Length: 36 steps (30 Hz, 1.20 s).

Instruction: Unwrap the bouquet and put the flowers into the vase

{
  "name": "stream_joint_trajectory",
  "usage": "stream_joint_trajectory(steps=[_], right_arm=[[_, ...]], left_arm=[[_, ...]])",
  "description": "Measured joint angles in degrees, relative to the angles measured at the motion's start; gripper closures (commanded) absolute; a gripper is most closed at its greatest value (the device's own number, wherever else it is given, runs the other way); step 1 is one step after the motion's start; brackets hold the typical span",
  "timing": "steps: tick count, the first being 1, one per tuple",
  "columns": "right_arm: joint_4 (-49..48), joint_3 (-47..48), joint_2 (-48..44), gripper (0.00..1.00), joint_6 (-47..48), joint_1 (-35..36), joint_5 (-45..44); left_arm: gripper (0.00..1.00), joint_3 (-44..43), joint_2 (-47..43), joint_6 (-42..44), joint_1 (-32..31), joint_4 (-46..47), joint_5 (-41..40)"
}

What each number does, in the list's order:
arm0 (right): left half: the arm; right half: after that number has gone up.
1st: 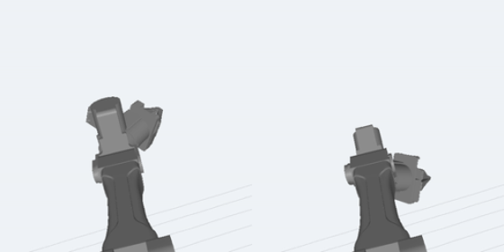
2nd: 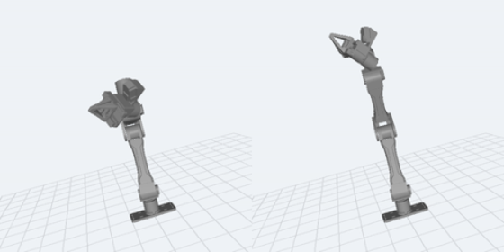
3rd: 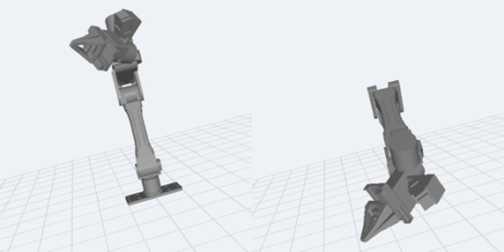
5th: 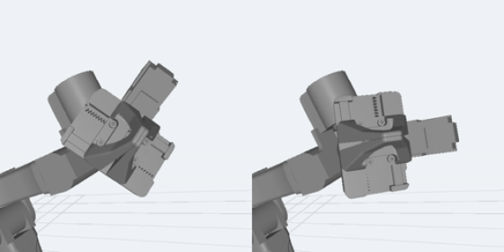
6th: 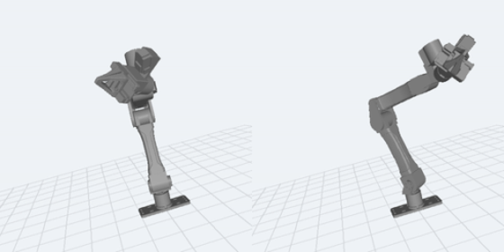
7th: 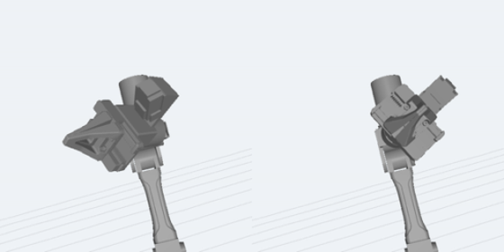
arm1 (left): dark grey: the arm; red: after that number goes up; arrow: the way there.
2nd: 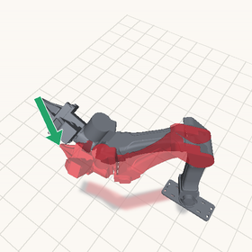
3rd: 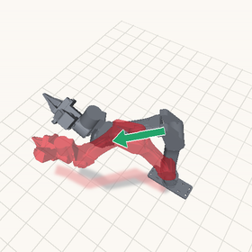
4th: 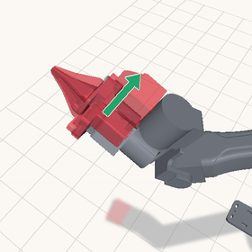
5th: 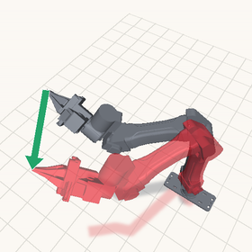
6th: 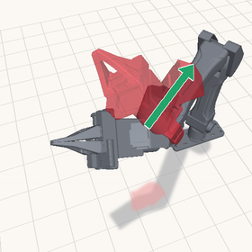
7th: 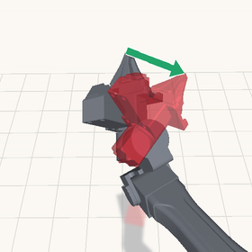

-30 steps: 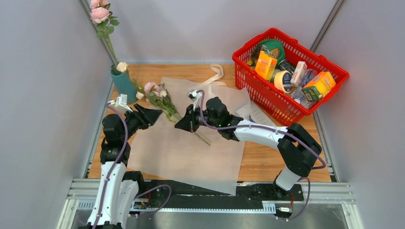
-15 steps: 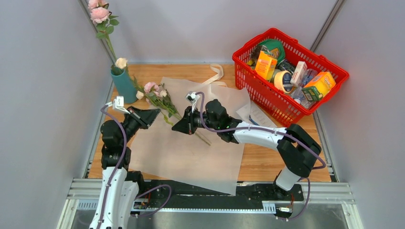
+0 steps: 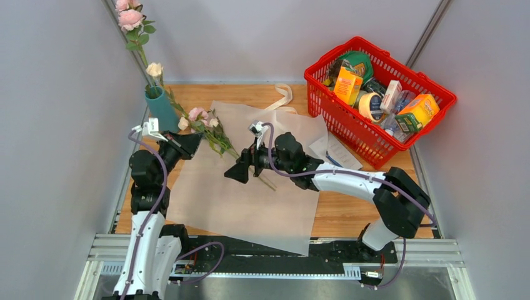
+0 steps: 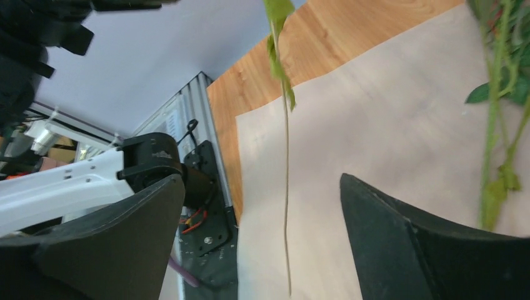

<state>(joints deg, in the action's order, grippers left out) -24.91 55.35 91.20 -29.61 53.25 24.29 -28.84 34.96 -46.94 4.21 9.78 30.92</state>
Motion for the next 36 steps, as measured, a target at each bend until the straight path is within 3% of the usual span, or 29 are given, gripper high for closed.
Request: stream_joint_trajectory(steps=[9, 14, 17, 25, 36], right_arm=[[2.49, -5.49, -9.20, 0.00, 1.70, 0.00, -3.89], [4.07, -7.61, -14.36, 0.00, 2.91, 0.00, -4.79], [4.87, -7.96, -16.59, 0.00, 3.61, 0.00, -5.11], [5.81, -9.46, -21.16, 0.00, 5.95, -0.02, -6.60], [6.03, -9.62, -21.92, 0.00, 7.61, -0.02, -6.86]], left_arm=[[1.00, -7.54, 1.97, 17.38, -0.02, 2.73, -19.37], [1.00, -16.61, 10.75, 26.91, -0.04, 8.72, -34.71], [1.00, -23.61, 17.31, 31.39, -0.02, 11.80, -39.34], [1.00, -37.57, 29.86, 41.44, 0.98, 19.71, -45.18], [1.00, -41.09, 42.88, 47.74, 3.39, 24.37, -44.70]])
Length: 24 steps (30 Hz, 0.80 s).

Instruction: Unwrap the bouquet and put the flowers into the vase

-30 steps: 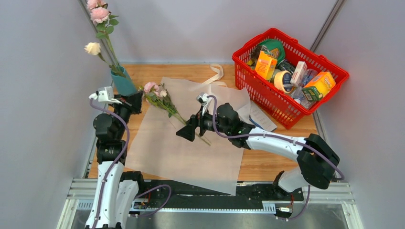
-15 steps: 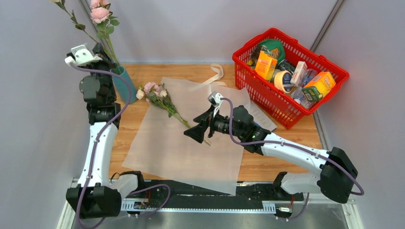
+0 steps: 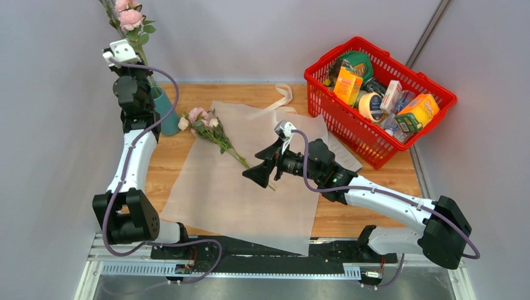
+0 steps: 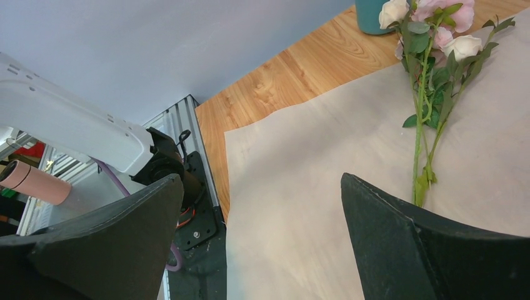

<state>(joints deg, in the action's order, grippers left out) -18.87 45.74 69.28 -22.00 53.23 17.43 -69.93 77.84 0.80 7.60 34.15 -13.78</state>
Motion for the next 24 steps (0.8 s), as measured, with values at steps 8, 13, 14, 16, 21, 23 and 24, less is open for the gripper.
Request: stream_joint_trajectory(steps=[8, 13, 14, 16, 21, 23, 24], right_arm=[[0.04, 0.00, 0.00, 0.00, 0.09, 0.02, -0.02], [0.17, 0.00, 0.00, 0.00, 0.09, 0.02, -0.07], [0.22, 0.00, 0.00, 0.00, 0.09, 0.02, -0.13], [0.28, 0.00, 0.00, 0.00, 0.09, 0.00, -0.37], [0.72, 0.00, 0.00, 0.00, 0.07, 0.02, -0.44], [0.98, 0.00, 0.00, 0.00, 0.09, 0.00, -0.46], [1.07, 0.00, 0.02, 0.00, 0.07, 0.02, -0.46]], left_arm=[[1.00, 1.77, 4.55, 3.04, 0.00, 0.37, 0.24], [1.00, 2.99, 4.70, 4.48, 0.02, 0.66, -0.07], [1.00, 2.95, 4.68, 4.57, 0.02, 0.81, 0.15], [1.00, 2.45, 4.68, 4.63, 0.02, 0.59, 0.81], [1.00, -2.86, 4.68, 5.70, 0.02, -1.49, 2.14], [1.00, -5.64, 4.61, 6.21, 0.02, -1.97, 2.54], [1.00, -6.56, 4.37, 6.36, 0.02, -1.97, 2.73]])
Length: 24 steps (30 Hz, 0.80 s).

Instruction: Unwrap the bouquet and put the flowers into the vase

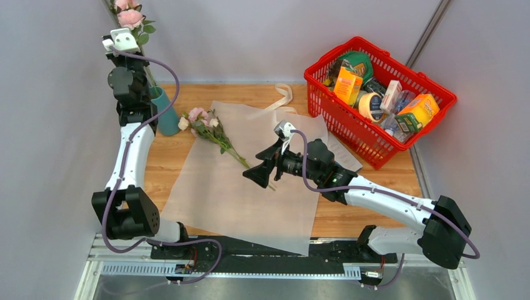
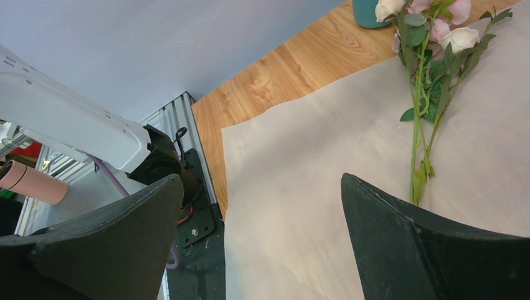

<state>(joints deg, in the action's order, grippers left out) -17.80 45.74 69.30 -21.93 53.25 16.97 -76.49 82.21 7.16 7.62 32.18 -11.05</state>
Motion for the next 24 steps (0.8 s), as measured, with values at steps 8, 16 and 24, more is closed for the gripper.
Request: stream_joint_trajectory(steps=[8, 16, 24], right_arm=[[0.07, 0.00, 0.50, 0.00, 0.00, -0.02, -0.02], [0.50, 0.00, 0.46, 0.00, -0.07, 0.00, -0.22], [3.30, 0.02, -0.17, 0.00, -2.12, -0.20, -3.48]], left_arm=[[1.00, 1.46, -1.09, 0.94, 0.00, 0.52, -0.24], [1.00, 9.73, 0.55, -1.81, 0.00, 0.28, -2.14], [0.39, 11.34, 3.48, -4.20, 0.02, -7.26, -5.81]])
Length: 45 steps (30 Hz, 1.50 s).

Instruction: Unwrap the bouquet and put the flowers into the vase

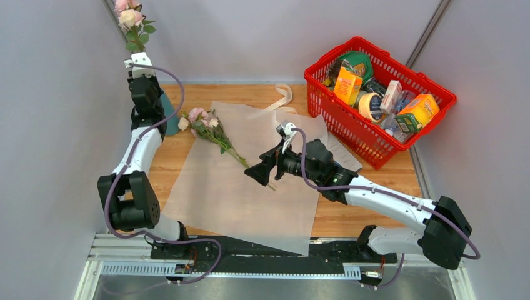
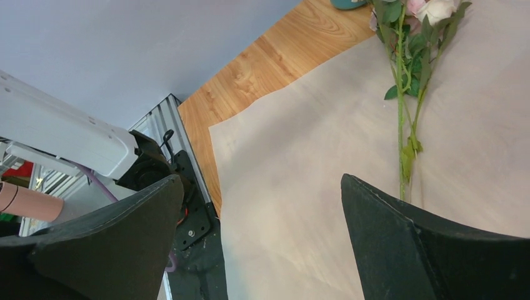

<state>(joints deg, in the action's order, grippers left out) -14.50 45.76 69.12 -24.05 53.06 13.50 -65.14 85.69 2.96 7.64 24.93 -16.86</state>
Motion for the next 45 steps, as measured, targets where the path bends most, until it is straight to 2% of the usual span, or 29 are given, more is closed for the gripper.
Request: stream_joint_trajectory(steps=[9, 13, 17, 22, 29, 35, 40, 45], right_arm=[[0.74, -0.52, 0.00, 0.00, -2.97, -2.14, -2.58], [1.51, -0.96, 0.50, 0.00, -4.72, -2.82, -3.82], [1.57, -1.31, 3.32, 0.00, -6.75, -5.77, -4.02], [2.36, -1.16, 8.85, 0.02, -6.58, -8.04, -3.37], [5.25, 3.30, 14.84, 0.06, -5.46, -8.24, -1.33], [4.76, 6.12, 19.39, 0.09, -5.86, -8.24, 1.16], [4.85, 8.83, 23.71, 0.11, -5.31, -8.26, 2.82], [4.92, 12.90, 27.28, 0.18, -3.96, -8.26, 2.91]], left_arm=[[0.36, -8.66, -1.60, -8.28, 0.02, -22.69, -3.85], [0.35, -8.48, -7.26, -13.51, 0.00, -34.21, -2.21], [0.34, -4.26, -17.62, -18.53, 0.00, -41.66, 4.76], [0.34, 6.69, -32.79, -27.76, 0.00, -44.57, 20.28], [0.33, 21.09, -39.89, -32.22, -0.85, -45.79, 38.32], [0.33, 32.35, -44.06, -32.61, -2.36, -46.16, 45.33], [0.32, 33.16, -47.56, -32.46, -4.09, -46.36, 46.82], [0.32, 33.14, -48.41, -32.11, -5.79, -46.10, 46.82]])
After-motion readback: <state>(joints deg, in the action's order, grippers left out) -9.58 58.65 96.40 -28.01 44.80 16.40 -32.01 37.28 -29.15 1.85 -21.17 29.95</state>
